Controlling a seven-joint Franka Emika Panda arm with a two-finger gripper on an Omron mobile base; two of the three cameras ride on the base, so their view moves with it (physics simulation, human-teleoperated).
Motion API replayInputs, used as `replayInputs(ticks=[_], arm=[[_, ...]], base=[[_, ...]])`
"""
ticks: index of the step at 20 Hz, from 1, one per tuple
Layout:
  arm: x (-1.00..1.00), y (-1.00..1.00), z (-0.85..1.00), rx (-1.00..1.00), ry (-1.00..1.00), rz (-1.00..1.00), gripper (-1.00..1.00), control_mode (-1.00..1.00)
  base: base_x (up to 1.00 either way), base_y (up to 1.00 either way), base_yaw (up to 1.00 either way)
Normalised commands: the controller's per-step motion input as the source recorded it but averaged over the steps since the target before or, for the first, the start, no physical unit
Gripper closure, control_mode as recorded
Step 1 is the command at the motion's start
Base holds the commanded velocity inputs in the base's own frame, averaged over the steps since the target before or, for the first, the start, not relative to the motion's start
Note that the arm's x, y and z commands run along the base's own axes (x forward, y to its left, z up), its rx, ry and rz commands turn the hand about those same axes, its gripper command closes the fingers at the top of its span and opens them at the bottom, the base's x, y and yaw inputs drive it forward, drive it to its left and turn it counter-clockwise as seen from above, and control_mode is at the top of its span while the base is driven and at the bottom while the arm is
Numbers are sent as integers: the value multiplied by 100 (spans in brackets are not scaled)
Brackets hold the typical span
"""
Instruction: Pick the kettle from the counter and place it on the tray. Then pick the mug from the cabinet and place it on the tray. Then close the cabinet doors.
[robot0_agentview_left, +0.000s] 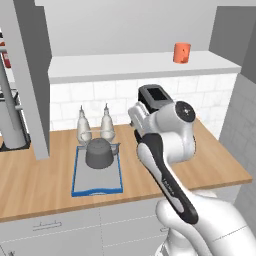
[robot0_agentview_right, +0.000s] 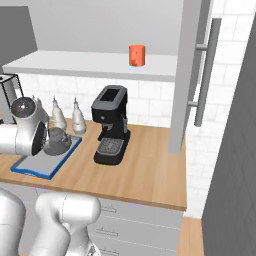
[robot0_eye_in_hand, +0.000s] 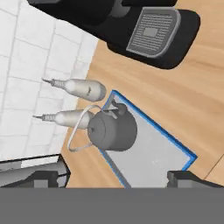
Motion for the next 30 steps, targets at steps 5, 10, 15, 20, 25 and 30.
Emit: replayInputs(ticks=[5,10,15,20,25,30], arm=[[-30,-29,35,-51,2,55,-100,-100],[-60,-47,12,-46,0,55,-100,-100],[-32,-24,-1,-16,0,17,-100,-100],[-13,-1,3,0,-8,1,-100,-100],[-11,-21,7,-6,-19,0,-100,-100],[-9,-45,21,-15,-22,0,-100,-100]], base=[[0,0,0],[0,0,0],[0,0,0],[0,0,0],[0,0,0],[0,0,0]])
